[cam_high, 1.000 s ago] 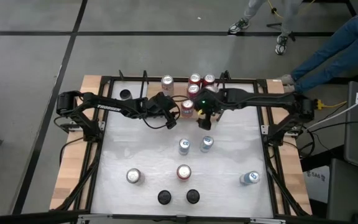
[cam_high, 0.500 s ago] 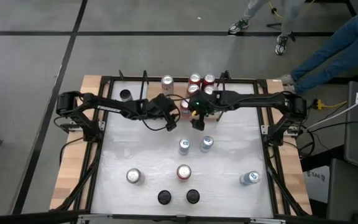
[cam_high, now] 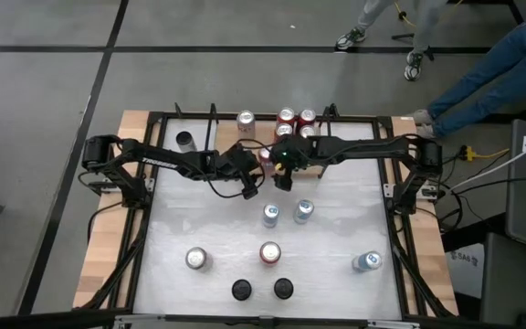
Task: Place canned beverage on shelf
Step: Put the pink soda can on the shelf
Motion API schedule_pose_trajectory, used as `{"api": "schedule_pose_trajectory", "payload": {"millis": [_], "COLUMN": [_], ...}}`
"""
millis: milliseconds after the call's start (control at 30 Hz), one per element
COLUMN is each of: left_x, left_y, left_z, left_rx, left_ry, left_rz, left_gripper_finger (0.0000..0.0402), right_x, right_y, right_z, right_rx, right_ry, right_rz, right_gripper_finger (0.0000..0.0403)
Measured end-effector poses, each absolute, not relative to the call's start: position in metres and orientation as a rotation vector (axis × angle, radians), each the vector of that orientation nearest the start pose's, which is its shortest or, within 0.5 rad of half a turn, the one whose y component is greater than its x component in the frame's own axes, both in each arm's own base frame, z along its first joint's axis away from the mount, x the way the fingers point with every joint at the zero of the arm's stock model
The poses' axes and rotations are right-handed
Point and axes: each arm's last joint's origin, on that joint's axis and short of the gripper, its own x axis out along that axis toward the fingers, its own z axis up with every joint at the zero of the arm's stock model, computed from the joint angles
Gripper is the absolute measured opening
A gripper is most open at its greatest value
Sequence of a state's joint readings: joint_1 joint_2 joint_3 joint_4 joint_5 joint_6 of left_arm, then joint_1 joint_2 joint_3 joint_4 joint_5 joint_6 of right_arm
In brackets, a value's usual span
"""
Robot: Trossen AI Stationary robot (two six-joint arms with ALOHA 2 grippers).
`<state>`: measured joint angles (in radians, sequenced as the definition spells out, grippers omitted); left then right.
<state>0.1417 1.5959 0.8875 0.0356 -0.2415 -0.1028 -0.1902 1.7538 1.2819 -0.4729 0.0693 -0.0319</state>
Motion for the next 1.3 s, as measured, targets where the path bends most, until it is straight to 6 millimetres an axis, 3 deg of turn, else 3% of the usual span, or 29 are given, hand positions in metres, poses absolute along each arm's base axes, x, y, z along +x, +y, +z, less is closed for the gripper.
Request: {"api": "schedule_pose_trajectory", "payload": {"millis": [567, 900, 1300], "left_x": [0.321, 0.316, 0.326], "left_y": [0.063, 0.050, 0.027], "left_z": [0.195, 0.205, 0.204], "left_rx": [-0.048, -0.070, -0.174], "left_ry": [0.647, 0.651, 0.583], "left_rz": [0.498, 0.423, 0.282], "left_gripper_finger": [0.0163, 0.0163, 0.0163], "right_x": [0.367, 0.360, 0.341], "right_y": [-0.075, -0.073, -0.068], "right_z": [0.230, 0.231, 0.265], "right_rx": [-0.014, 0.005, 0.017], "right_ry": [0.897, 0.949, 0.891], "right_rz": [-0.308, -0.270, -0.252], "right_gripper_finger": [0.0383, 0.0383, 0.0383]}}
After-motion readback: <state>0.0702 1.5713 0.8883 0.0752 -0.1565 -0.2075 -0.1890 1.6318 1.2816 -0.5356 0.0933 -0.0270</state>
